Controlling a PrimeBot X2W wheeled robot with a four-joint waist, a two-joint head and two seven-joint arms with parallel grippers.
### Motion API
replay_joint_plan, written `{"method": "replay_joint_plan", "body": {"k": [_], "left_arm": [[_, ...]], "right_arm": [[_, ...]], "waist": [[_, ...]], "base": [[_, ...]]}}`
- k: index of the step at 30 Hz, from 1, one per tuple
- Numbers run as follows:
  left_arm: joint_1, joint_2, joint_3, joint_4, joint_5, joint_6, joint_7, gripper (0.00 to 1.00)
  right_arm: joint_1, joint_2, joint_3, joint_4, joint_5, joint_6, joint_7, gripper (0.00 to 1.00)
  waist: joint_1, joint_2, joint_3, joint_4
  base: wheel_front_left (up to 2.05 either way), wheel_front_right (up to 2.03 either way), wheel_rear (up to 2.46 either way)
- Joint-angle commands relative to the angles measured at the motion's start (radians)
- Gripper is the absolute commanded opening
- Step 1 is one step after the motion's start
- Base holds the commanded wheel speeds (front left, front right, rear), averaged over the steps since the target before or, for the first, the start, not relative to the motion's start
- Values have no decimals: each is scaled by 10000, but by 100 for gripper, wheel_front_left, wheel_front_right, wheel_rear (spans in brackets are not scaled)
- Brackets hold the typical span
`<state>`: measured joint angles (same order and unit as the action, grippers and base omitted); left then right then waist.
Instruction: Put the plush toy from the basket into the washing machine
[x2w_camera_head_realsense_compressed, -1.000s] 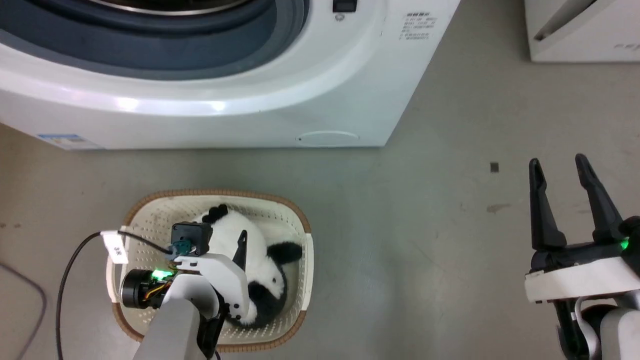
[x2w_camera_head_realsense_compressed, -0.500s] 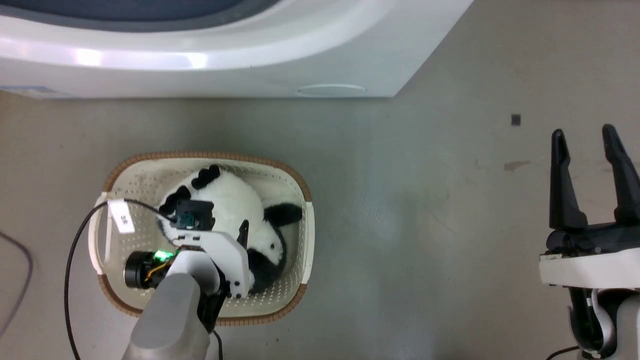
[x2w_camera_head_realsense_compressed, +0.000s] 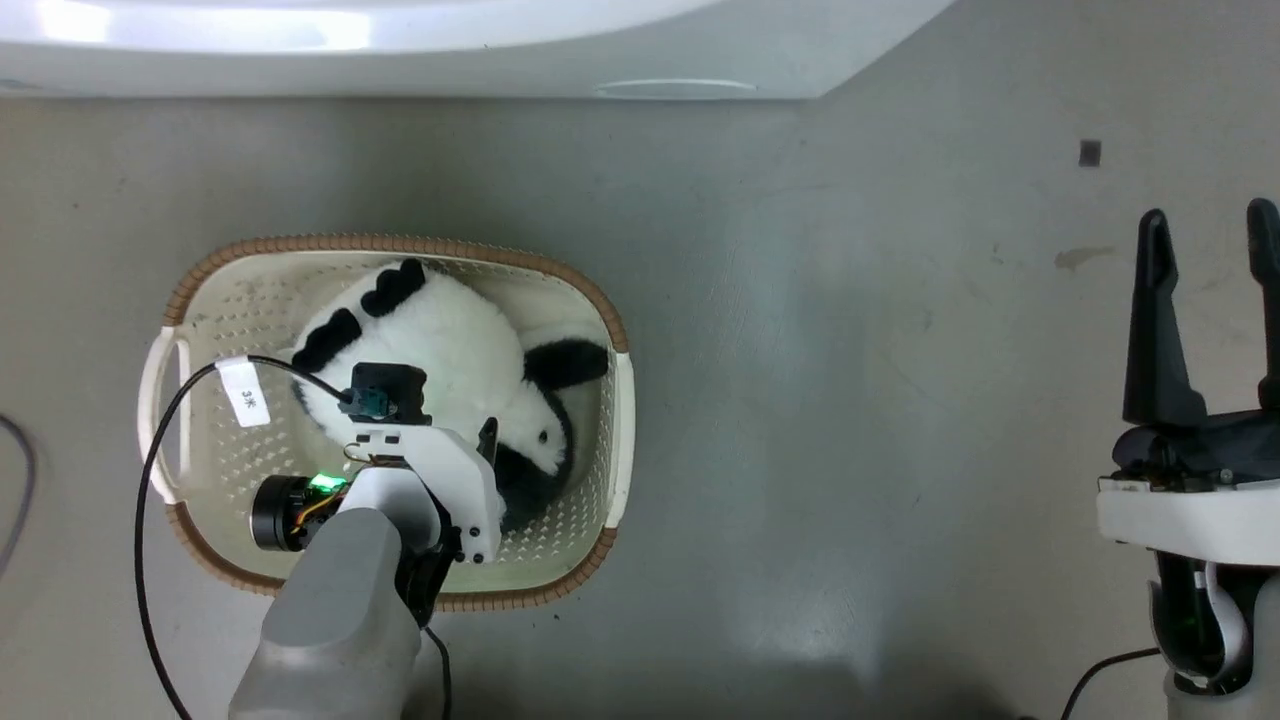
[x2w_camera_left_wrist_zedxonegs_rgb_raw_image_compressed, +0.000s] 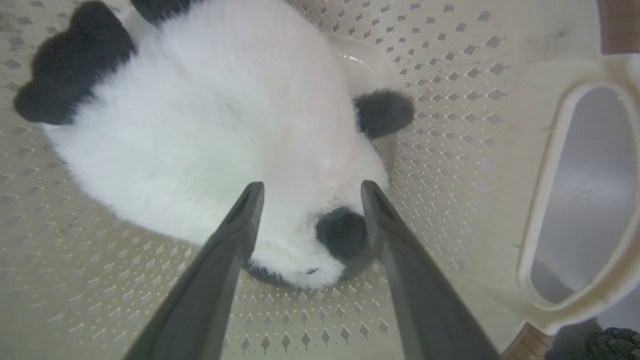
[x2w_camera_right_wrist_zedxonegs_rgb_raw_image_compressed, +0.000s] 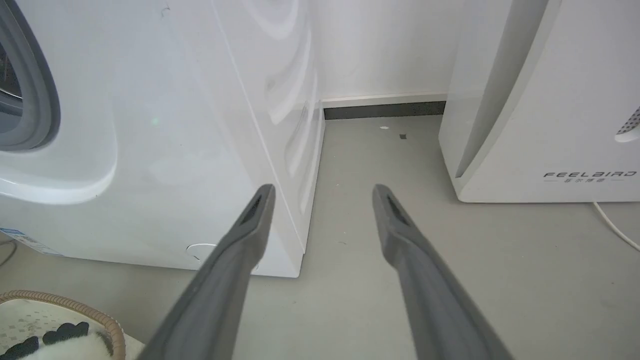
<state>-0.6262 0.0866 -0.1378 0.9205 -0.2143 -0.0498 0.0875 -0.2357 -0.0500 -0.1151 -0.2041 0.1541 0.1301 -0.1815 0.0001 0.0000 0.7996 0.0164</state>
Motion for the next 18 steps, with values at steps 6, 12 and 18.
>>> {"method": "replay_joint_plan", "body": {"k": [6,12,18], "left_arm": [[-692,-10,-129,761,-294,42,-1,100],[-1220,-23,-227,1379,-554,-9,-87,100],[-1731,-17,-345,1996,-806,-90,-197,100]], "right_arm": [[-348,-2,-43,-232,187,5,-207,100],[-546,-2,-107,-354,265,5,-332,100],[-761,-2,-252,-492,346,5,-457,100]], "waist": [[-1,0,640,-13],[-1,0,1179,14],[-1,0,1702,81]], "base": [[0,0,0],[0,0,0],[0,0,0]]}}
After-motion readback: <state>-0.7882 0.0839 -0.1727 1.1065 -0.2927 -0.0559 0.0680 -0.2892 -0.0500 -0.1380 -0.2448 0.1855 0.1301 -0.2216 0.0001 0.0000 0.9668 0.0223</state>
